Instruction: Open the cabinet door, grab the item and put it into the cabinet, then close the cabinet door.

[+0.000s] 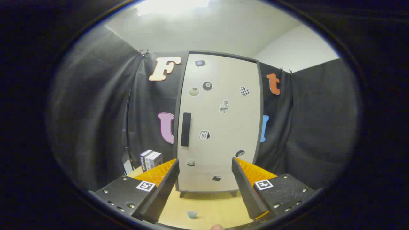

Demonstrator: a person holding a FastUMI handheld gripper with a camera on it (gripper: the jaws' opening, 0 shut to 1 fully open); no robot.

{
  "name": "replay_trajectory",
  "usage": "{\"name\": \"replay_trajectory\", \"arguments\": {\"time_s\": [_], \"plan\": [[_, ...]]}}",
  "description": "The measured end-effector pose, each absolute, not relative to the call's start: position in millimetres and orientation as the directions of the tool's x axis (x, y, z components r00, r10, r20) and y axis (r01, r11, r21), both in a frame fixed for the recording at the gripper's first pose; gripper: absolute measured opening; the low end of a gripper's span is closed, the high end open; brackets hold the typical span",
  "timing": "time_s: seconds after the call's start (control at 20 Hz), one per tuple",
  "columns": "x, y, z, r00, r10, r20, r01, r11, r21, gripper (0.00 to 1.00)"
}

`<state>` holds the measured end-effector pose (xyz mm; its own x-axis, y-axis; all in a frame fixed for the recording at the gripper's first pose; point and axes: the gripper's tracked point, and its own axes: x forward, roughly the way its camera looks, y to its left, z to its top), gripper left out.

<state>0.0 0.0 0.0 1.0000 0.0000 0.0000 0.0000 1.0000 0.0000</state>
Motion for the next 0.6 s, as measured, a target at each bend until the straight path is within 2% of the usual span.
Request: {"name": "replay_trajectory", "arguments": {"time_s": [0.15, 0.6], "plan": [[4.1, -12.5, 6.6, 0.999, -0.037, -0.002, 0.037, 0.999, -0.011, 0.97], [8.8, -22.7, 7.5, 0.999, -0.048, -0.017, 0.048, 0.999, -0.014, 0.97]]}}
